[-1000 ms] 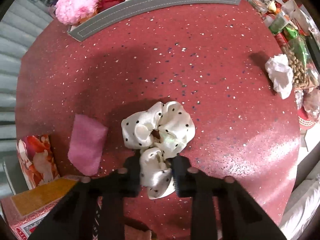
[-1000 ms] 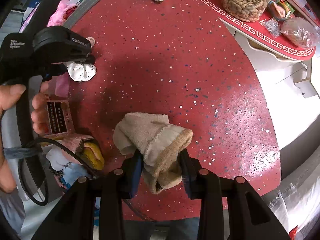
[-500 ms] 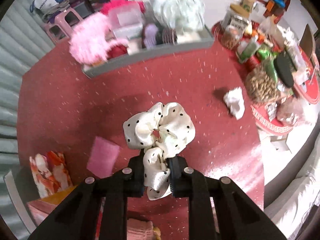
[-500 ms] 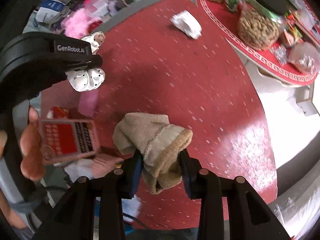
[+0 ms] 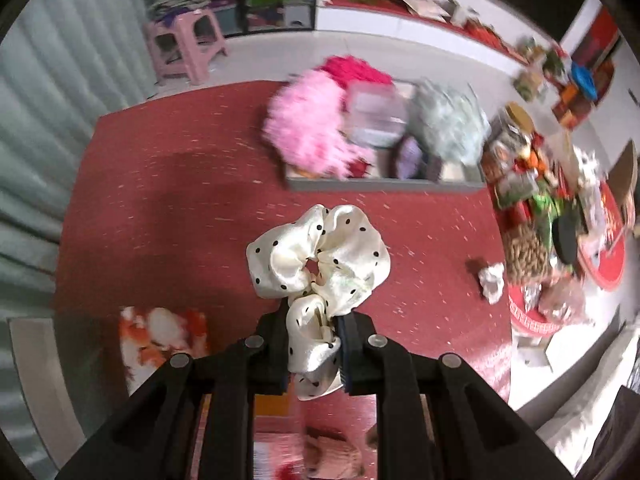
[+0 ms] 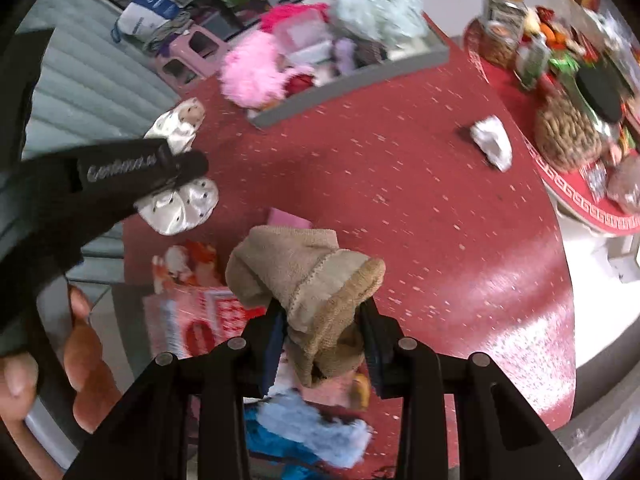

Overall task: Organize soft objects
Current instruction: 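Carry the scrunchie and sock over the white box with both grippers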

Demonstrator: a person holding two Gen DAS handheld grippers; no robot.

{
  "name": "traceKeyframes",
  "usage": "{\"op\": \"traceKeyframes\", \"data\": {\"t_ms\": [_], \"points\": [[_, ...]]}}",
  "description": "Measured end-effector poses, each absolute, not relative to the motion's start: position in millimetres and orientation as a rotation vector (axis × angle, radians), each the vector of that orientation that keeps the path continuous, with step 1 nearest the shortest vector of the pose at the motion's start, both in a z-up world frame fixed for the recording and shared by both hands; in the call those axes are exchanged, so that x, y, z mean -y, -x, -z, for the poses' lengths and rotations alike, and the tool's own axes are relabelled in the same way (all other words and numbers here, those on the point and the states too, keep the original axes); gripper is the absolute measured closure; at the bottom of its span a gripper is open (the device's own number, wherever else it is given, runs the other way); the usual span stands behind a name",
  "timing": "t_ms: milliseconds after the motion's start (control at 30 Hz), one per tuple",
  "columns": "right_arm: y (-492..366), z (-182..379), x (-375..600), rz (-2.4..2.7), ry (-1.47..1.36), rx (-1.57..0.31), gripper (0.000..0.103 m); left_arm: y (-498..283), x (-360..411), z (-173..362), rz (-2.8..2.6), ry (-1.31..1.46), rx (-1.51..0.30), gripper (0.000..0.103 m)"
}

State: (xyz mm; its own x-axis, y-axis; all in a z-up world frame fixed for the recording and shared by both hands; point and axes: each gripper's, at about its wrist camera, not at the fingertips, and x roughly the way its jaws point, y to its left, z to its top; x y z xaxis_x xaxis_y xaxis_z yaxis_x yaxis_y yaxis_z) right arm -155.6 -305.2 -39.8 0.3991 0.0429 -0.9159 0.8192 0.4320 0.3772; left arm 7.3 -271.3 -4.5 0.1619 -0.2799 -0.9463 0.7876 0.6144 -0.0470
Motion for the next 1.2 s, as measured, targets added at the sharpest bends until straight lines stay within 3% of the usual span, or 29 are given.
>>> {"op": "traceKeyframes", "data": {"t_ms": [633,1200], "points": [[62,-14,253,0.560,-0.829,-1.061,0.066,-113,171,-6,0.735,-0.434,-1.181,0.084],[17,-23,198,0.526,-0.717,-1.154,0.066,-133,99,-5,0.747,-0.409,-1.209,0.084]]}}
